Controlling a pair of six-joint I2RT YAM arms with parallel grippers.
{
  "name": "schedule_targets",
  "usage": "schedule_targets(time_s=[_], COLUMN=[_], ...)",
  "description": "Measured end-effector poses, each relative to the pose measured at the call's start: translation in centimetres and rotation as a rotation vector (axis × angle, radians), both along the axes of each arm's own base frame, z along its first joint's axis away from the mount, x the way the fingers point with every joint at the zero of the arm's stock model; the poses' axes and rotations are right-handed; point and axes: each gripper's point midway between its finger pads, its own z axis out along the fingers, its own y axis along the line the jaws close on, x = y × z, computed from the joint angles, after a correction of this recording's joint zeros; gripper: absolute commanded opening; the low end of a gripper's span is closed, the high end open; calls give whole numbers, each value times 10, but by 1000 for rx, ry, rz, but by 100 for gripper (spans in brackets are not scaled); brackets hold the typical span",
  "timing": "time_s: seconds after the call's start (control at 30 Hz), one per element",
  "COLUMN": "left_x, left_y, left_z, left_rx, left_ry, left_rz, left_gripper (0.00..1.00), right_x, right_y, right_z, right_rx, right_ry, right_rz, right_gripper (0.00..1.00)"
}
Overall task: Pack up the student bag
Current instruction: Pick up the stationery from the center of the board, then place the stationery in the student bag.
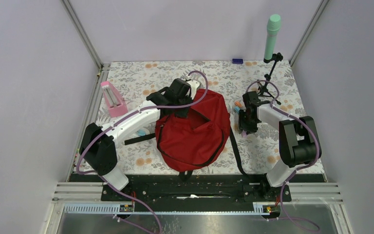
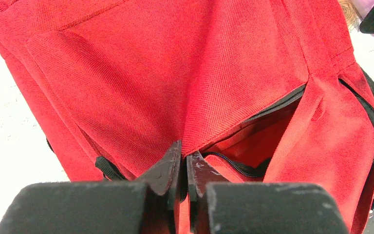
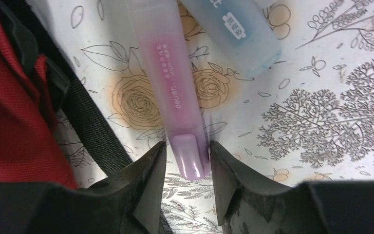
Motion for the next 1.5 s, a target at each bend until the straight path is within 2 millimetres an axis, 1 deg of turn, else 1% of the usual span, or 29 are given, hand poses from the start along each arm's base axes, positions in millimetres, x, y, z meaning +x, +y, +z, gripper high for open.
schedule_targets(time_s=[0.2,0.27,0.3,0.33,0.47,0.57,0.63,0.77,0.83,1.07,1.17,1.23,1.3,1.37,1.5], left_x=[-1,-1,-1,-1,-1,0,-1,-4,-4,-5,-5,-5,-5,-5,-6], left_y=[1,1,1,0,-4,-7,-7,-5,-5,-6,-6,-6,-6,-5,-5], left_z=[0,1,3,4,9,11,11,10,10,10,10,10,10,9,9], left_rx=[3,3,2,0,-10,-12,-12,-6,-6,-7,-8,-8,-9,-8,-7], left_ry=[4,6,8,9,26,45,54,68,69,70,71,71,71,72,73], left_rz=[0,2,3,5,9,6,6,8,8,6,5,5,5,5,6], left_gripper=[4,4,4,4,4,4,4,4,4,3,3,2,2,2,2], right_x=[0,-1,-1,-2,-5,-12,-17,-37,-50,-97,-118,-127,-130,-127,-108], right_y=[-1,-1,-1,-1,0,2,7,31,49,117,143,158,173,187,209], right_z=[-1,-1,-1,-1,5,24,40,71,82,109,116,120,124,128,137], right_rx=[-43,-50,-51,-52,-48,-30,7,139,220,472,551,600,652,701,804], right_ry=[1,3,5,7,-3,-49,-95,-184,-204,-152,-100,-70,-52,-41,-59], right_rz=[22,28,32,35,49,54,58,87,113,232,283,299,297,276,183], right_gripper=[22,8,3,0,0,0,0,0,0,0,0,0,0,0,0])
